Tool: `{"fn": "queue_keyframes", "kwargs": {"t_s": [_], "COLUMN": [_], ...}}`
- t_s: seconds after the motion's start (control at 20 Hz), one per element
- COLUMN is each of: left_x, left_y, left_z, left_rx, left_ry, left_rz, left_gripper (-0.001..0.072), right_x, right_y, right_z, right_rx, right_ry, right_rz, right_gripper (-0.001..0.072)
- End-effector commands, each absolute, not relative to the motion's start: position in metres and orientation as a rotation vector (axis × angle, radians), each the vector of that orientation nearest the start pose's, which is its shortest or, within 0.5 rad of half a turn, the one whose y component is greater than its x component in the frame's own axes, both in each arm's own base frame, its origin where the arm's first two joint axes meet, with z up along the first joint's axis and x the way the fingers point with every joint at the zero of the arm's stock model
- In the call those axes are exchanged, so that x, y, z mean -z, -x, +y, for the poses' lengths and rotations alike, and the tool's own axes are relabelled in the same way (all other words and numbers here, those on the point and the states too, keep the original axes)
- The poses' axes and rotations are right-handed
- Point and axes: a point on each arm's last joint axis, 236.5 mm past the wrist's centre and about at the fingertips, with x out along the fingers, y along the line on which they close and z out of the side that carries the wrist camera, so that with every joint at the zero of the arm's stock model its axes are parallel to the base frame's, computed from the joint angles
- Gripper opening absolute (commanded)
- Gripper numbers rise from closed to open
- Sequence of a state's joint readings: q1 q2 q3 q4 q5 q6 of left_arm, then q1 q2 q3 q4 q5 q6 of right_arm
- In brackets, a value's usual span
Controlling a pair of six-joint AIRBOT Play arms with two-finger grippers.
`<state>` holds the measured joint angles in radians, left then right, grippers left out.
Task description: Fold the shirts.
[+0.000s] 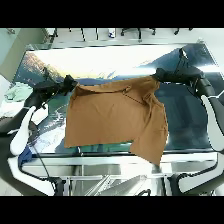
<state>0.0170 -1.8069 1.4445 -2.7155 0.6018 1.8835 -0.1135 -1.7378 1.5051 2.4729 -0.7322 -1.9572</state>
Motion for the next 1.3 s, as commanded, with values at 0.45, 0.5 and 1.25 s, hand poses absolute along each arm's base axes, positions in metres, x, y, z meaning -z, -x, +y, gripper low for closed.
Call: {"fn": "queue_keyframes", "kwargs": {"t_s": [0.45, 0.5, 1.25], "left_x": [0.002, 0.011, 0.104], "left_y": [-0.607, -0.602, -0.534], "left_z": [-0.086, -0.086, -0.07], "left_rx": [0.222, 0.209, 0.015], "left_ry": [0.607, 0.598, 0.423], "left_rz": [1.025, 1.052, 1.344], "left_gripper": [0.0016, 0.0016, 0.0016], "right_x": [-0.017, -0.008, 0.088], "right_y": [-0.569, -0.561, -0.506], "right_z": [0.001, 0.004, -0.006], "right_rx": [-0.286, -0.293, -0.121], "right_ry": [-0.313, -0.293, -0.182], "right_rz": [0.927, 0.966, 1.225], "right_gripper": [0.0017, 0.0016, 0.0017]}}
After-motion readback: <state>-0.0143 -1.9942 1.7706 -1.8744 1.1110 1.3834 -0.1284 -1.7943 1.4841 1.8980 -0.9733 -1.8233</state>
